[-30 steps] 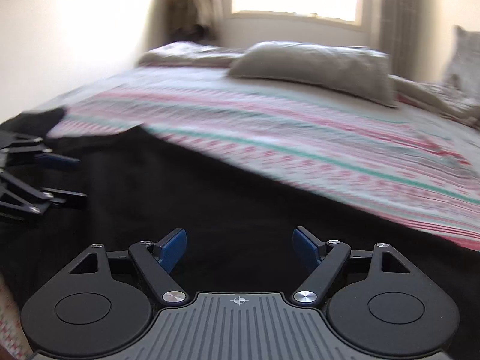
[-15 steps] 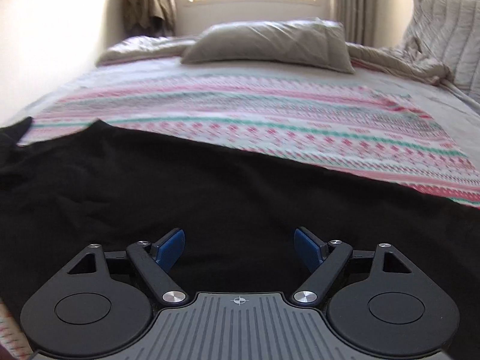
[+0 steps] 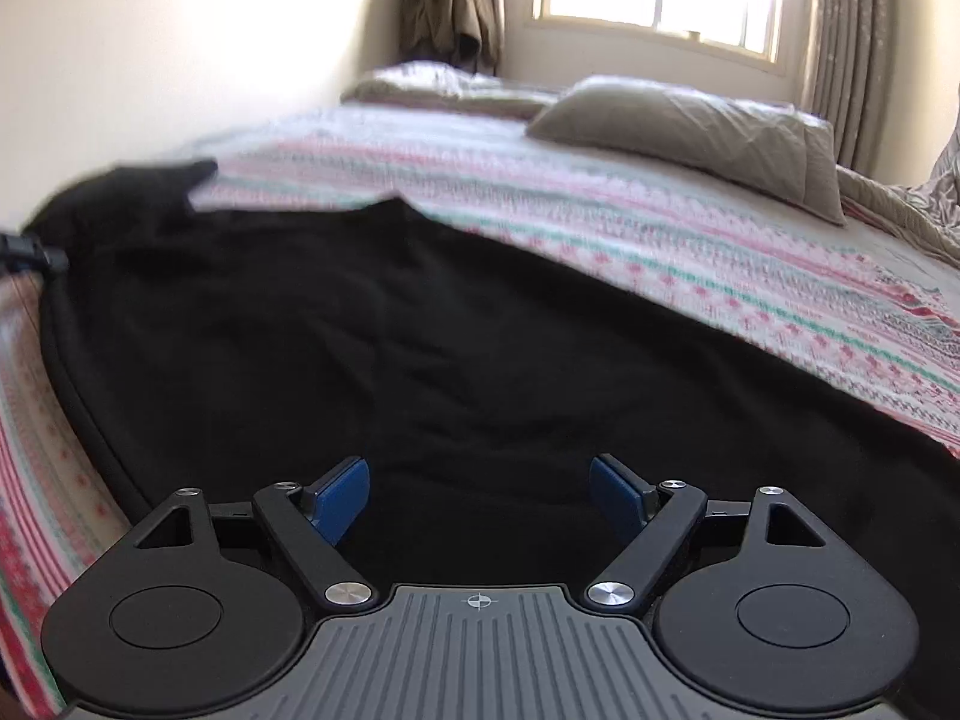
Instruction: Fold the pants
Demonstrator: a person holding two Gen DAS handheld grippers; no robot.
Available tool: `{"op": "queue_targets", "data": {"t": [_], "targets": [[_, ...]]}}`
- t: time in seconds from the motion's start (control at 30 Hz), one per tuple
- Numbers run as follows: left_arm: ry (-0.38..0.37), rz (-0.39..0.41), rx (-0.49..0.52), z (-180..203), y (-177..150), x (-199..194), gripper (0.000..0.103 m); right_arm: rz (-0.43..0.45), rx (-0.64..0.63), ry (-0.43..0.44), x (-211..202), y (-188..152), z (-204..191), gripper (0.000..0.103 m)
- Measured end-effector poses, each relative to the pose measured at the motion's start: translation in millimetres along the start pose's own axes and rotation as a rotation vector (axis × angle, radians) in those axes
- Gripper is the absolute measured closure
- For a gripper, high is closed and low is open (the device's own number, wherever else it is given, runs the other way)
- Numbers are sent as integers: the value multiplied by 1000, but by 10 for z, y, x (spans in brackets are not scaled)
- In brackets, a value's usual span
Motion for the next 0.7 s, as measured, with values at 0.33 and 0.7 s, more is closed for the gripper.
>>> {"op": "queue_targets", "data": {"t": [0.33,0.7], "targets": [[91,121,143,235,82,-379,33,23,17,-18,-140,-33,109,17],[-223,57,302,1145,-188,-612,5,-1,367,-195,-411,-276,1092,16]]}}
Point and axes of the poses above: each gripper's, at about its wrist camera, not at the fingertips, and x roughly the way its jaws point, z to its right, y to its top, the point moved 5 cm from there along x, roughly the way its jaws point, and after that the axes turned 4 degrees about -z, right-handed, at the moved point
